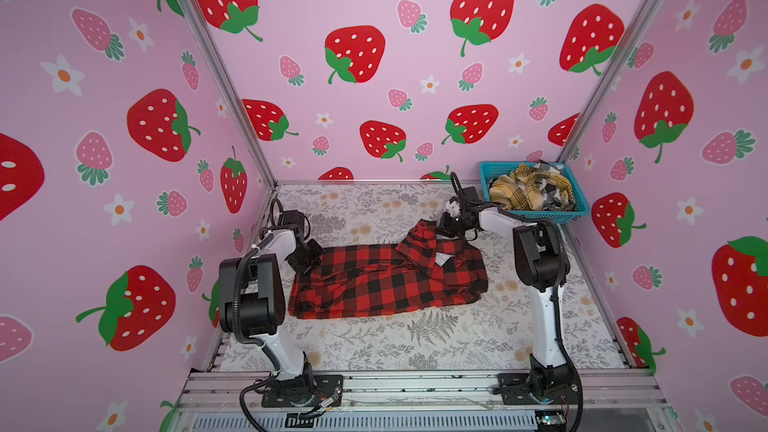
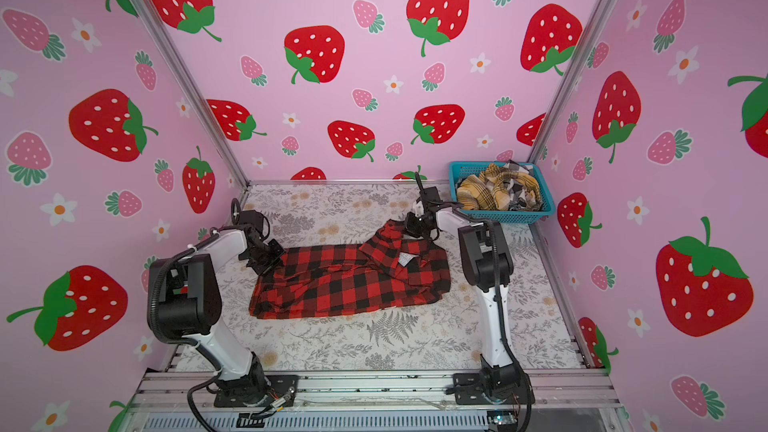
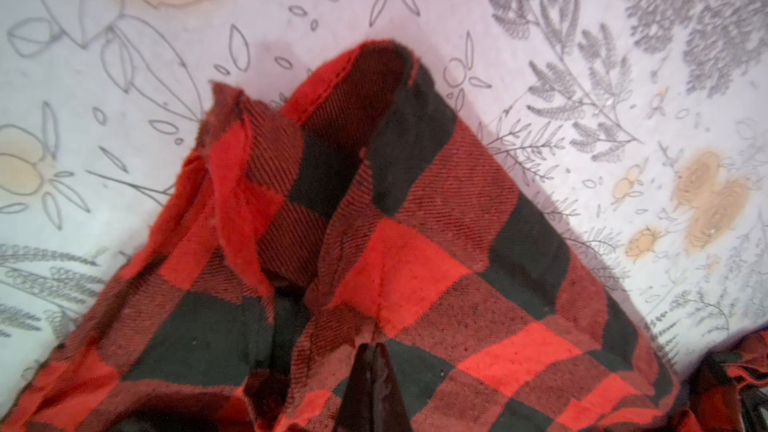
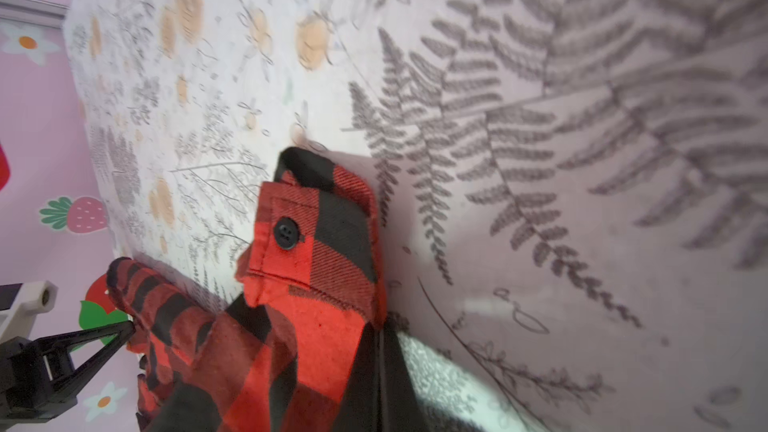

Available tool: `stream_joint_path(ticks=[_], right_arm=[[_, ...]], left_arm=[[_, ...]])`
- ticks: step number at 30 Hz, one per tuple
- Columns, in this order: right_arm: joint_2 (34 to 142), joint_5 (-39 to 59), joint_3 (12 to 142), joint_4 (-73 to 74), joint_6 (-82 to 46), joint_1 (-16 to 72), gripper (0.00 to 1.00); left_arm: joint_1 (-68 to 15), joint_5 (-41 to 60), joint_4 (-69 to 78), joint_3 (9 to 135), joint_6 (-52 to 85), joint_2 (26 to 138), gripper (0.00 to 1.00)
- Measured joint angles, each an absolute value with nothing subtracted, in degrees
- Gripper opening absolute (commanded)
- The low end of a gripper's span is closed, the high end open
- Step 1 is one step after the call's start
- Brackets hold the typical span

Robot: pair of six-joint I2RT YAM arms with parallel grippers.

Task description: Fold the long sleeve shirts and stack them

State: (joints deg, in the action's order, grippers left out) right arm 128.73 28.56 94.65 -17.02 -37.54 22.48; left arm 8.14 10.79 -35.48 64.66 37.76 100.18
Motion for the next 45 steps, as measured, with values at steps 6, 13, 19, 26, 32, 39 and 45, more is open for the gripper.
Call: stream_joint_path(ticks=[6, 13, 19, 26, 32, 39, 45], right_arm=[[118.5, 28.4, 92.7, -12.9, -37.3, 23.9, 0.00], [106.9, 24.1, 88.4, -7.6, -34.9, 34.4, 0.00], [107.0, 17.1, 79.8, -5.0, -33.4, 48.2, 0.00], [108.6, 10.5, 72.2, -2.4, -32.9, 57.9, 0.00], [108.6, 6.5, 70.5, -0.9, -30.1, 61.3, 0.00], [108.6, 3.6, 69.7, 0.2, -28.0, 62.5, 0.00], [108.6, 2.4, 69.5, 0.6, -27.0, 63.4, 0.00]], left_arm=[[6.8, 10.9, -38.5, 66.7, 38.4, 92.5, 0.36], [2.8, 12.9, -39.7, 68.4, 40.1, 80.3, 0.54], [0.3, 18.3, -36.4, 60.1, 46.3, 71.0, 0.65], [-6.0, 23.4, -31.0, 44.8, 58.5, 68.0, 0.69], [-11.0, 23.6, -27.0, 44.0, 66.2, 68.0, 0.72], [-13.3, 23.0, -24.2, 44.5, 70.6, 71.9, 0.66], [-14.7, 23.2, -20.3, 44.5, 73.5, 77.2, 0.68]])
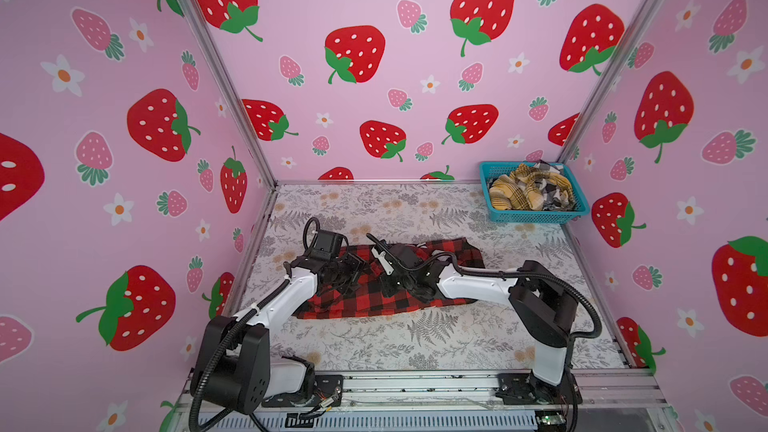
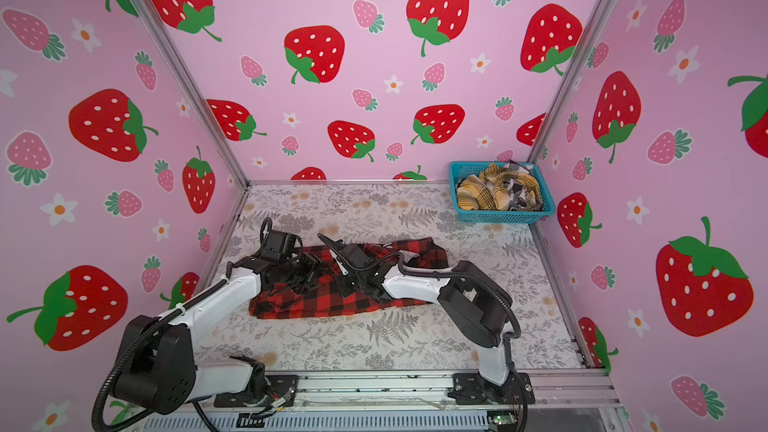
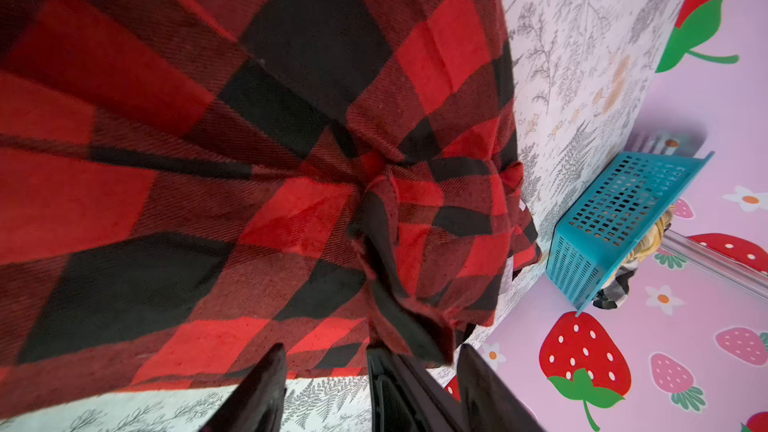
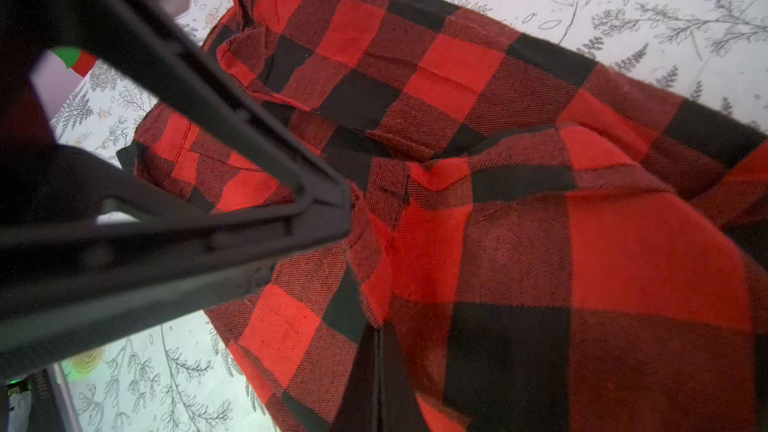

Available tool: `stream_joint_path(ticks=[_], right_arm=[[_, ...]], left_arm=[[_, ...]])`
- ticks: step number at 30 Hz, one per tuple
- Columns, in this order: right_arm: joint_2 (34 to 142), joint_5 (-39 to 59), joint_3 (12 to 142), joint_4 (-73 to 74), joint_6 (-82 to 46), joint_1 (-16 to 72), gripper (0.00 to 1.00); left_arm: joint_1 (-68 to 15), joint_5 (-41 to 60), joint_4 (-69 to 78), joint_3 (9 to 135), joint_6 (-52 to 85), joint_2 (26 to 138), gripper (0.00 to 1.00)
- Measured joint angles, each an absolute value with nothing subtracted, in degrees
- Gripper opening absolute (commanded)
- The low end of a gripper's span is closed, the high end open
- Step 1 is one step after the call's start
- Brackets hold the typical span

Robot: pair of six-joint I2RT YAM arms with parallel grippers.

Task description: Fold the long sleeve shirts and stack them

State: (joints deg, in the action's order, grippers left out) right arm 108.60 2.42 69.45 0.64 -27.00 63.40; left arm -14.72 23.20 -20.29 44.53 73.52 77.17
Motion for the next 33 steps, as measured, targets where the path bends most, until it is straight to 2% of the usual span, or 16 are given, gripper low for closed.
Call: stream_joint_path(ticks=[2, 5, 9, 11, 14, 16, 17, 19, 20, 21, 22, 24, 25, 29, 33], right_arm=[[108.6, 2.1, 69.3, 0.6, -26.8, 63.9, 0.00], [108.6, 1.3, 68.9, 1.0, -26.8, 64.4, 0.00], [108.6, 1.0, 68.6, 1.1, -26.4, 64.5, 0.00], [108.6, 0.8, 68.6, 1.1, -26.2, 64.6, 0.00], [108.6, 0.5, 68.6, 1.1, -25.8, 64.8, 0.00], [108.6, 0.3, 68.6, 1.1, -25.7, 64.9, 0.00], [108.6, 0.2, 68.6, 1.1, -25.7, 65.0, 0.00], [108.6, -0.1, 68.6, 1.0, -25.6, 65.1, 0.00], [108.6, -0.3, 68.6, 1.0, -25.7, 65.1, 0.00], [108.6, -0.4, 68.6, 0.9, -25.6, 65.1, 0.00], [108.6, -0.8, 68.6, 0.8, -25.7, 65.1, 0.13], [108.6, -1.5, 68.9, 0.1, -26.1, 65.1, 0.48], [108.6, -2.2, 69.3, -1.0, -26.6, 65.1, 0.59], [106.0, -5.0, 70.1, -6.8, -29.3, 63.3, 0.73], [96.8, -2.9, 69.1, -11.1, -33.6, 56.5, 0.76]], left_arm=[[-15.5, 23.1, -20.0, 45.1, 73.8, 78.2, 0.68], [-16.2, 22.7, -20.4, 47.0, 73.7, 79.3, 0.61], [-16.4, 22.4, -20.4, 48.1, 73.6, 80.6, 0.40], [-16.6, 22.2, -20.5, 48.2, 73.1, 81.6, 0.39], [-17.1, 22.1, -20.6, 48.3, 73.3, 83.4, 0.48], [-17.4, 22.1, -21.2, 48.6, 73.0, 84.8, 0.45], [-17.6, 22.1, -21.3, 48.9, 72.8, 85.4, 0.35], [-17.8, 22.1, -21.3, 49.3, 72.4, 86.1, 0.09], [-17.9, 22.1, -21.3, 49.3, 72.6, 86.1, 0.00], [-17.9, 22.1, -21.3, 49.4, 72.5, 86.1, 0.00], [-18.0, 22.0, -21.4, 49.5, 72.4, 86.1, 0.00], [-18.0, 22.0, -22.2, 50.0, 72.0, 86.1, 0.00], [-18.0, 21.8, -23.1, 50.7, 71.5, 85.9, 0.00], [-17.5, 20.5, -28.1, 55.6, 67.2, 83.6, 0.00], [-15.1, 18.4, -34.4, 63.4, 59.3, 76.9, 0.00]])
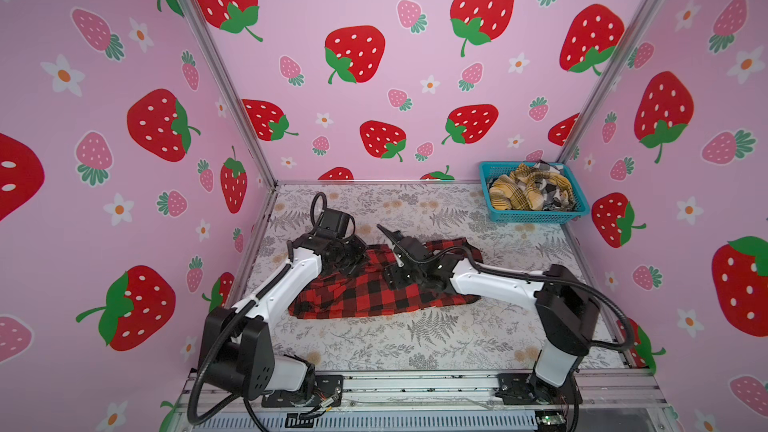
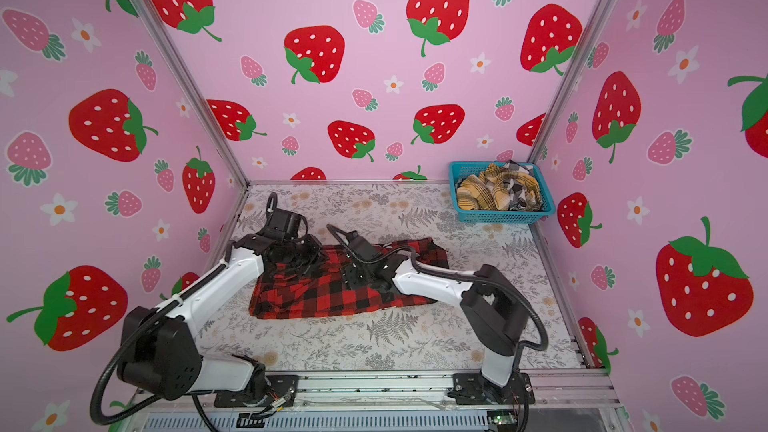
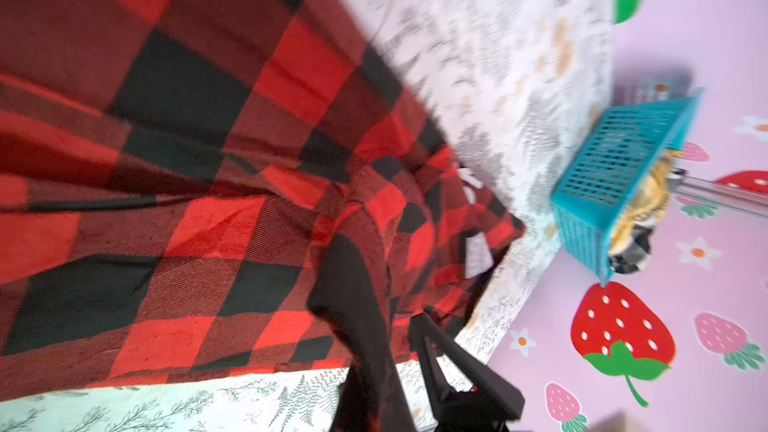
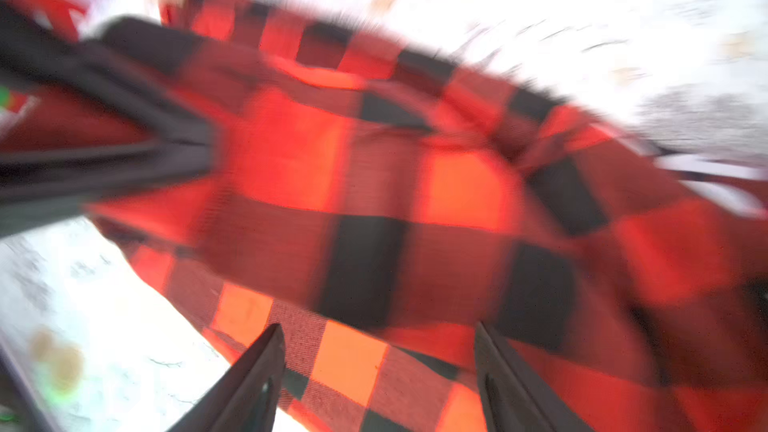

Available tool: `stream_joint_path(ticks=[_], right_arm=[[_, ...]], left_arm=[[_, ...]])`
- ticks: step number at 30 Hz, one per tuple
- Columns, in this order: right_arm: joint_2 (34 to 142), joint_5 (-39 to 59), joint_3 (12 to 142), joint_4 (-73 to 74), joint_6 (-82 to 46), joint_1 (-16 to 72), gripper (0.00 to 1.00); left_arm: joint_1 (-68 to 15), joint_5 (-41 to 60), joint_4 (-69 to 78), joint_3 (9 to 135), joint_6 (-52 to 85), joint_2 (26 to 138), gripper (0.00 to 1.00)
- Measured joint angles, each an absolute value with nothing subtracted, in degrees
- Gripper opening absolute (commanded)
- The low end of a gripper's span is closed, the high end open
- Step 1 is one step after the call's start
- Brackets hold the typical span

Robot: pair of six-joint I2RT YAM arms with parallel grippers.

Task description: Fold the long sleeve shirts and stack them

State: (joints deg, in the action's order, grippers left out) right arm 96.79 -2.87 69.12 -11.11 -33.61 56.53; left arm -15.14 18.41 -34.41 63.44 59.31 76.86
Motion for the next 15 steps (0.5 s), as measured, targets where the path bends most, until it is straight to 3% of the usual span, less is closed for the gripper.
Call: stream_joint_path(ticks=[7, 12, 15], right_arm=[[83.2, 8.9, 59.7, -10.6, -42.5, 32.9, 0.83], [84.0, 17.2, 52.4, -10.0, -48.0, 28.5, 0.84], [86.0, 19.6, 50.4, -9.4, -50.2, 27.5, 0.79]], left_arm=[[-8.6, 17.2, -42.6, 73.3, 46.6, 64.8, 0.00], [-4.6, 19.3, -46.2, 73.0, 43.4, 61.1, 0.00], [-4.2, 21.3, -46.2, 71.1, 43.2, 59.6, 0.00]])
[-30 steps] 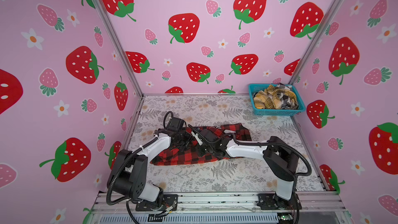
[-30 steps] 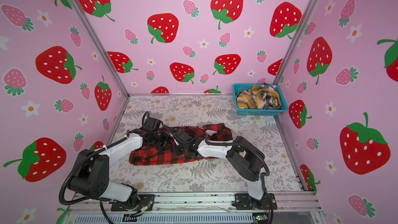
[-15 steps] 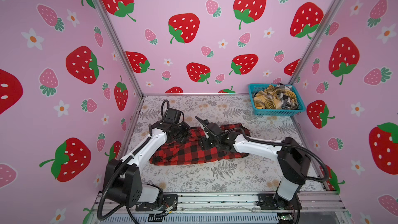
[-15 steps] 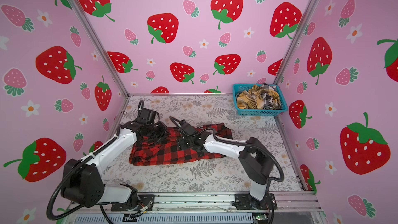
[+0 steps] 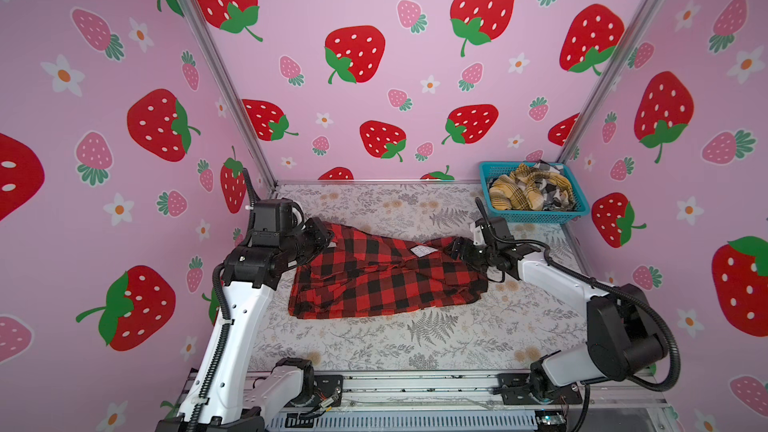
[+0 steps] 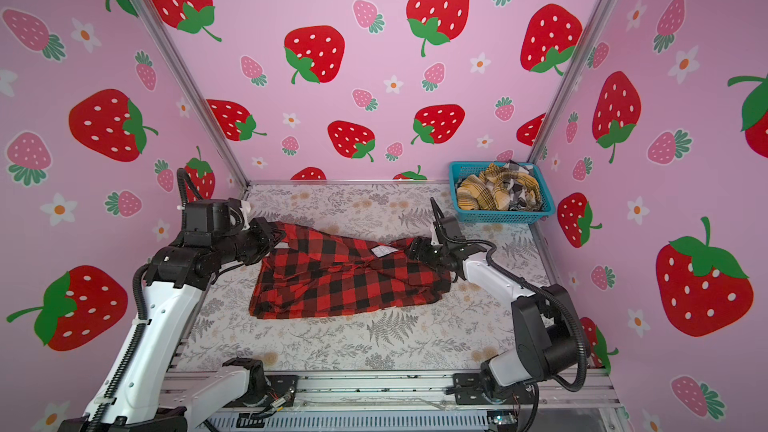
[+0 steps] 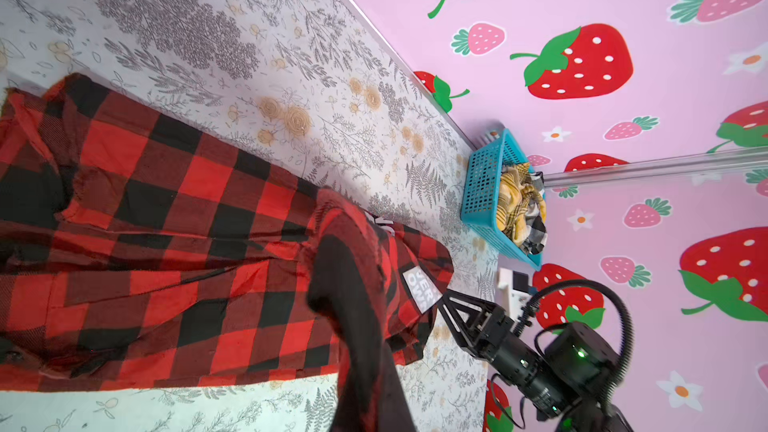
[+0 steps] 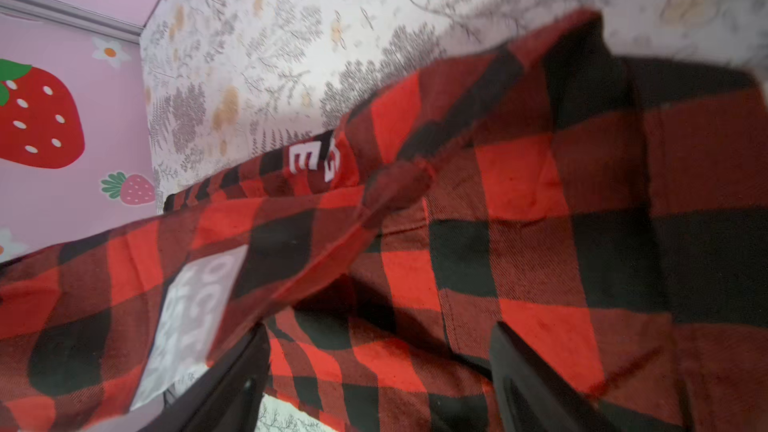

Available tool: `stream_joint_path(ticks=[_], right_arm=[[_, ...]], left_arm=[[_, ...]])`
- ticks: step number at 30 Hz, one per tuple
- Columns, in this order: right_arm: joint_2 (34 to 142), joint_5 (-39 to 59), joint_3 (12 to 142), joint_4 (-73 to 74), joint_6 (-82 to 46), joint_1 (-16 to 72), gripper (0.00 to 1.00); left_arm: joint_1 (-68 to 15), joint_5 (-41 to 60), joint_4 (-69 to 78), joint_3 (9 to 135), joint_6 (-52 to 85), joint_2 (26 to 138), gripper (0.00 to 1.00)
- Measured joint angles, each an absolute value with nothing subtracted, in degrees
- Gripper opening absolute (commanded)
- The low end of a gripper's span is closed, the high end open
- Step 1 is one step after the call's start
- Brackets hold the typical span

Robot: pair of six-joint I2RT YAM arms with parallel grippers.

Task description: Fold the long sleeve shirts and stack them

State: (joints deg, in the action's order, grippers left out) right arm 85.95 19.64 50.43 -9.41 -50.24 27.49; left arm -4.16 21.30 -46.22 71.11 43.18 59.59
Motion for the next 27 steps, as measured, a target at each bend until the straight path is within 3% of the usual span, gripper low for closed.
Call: stream_joint_path(ticks=[8, 12, 22, 24, 27], right_arm=[[91.2, 25.1, 49.8, -2.9, -54.0, 24.8, 0.82], [91.5, 25.9, 49.9, -0.8, -55.2, 23.9, 0.76], [98.9, 26.9, 52.5, 0.8, -57.0, 21.6, 0.10], [99.2, 27.2, 53.2, 0.3, -56.9, 21.5, 0.00], [99.2, 27.9, 55.0, 0.1, -56.6, 20.8, 0.00]], left_arm=[[-4.1, 24.9, -45.1, 65.1, 44.0, 58.8, 0.00], [-4.1, 25.6, -44.8, 64.4, 44.2, 58.6, 0.00], [-4.1, 25.0, -44.8, 63.4, 44.4, 57.4, 0.00], [-3.9, 24.0, -44.8, 63.4, 44.1, 58.0, 0.00], [-2.9, 22.5, -44.8, 64.2, 43.3, 61.9, 0.00]])
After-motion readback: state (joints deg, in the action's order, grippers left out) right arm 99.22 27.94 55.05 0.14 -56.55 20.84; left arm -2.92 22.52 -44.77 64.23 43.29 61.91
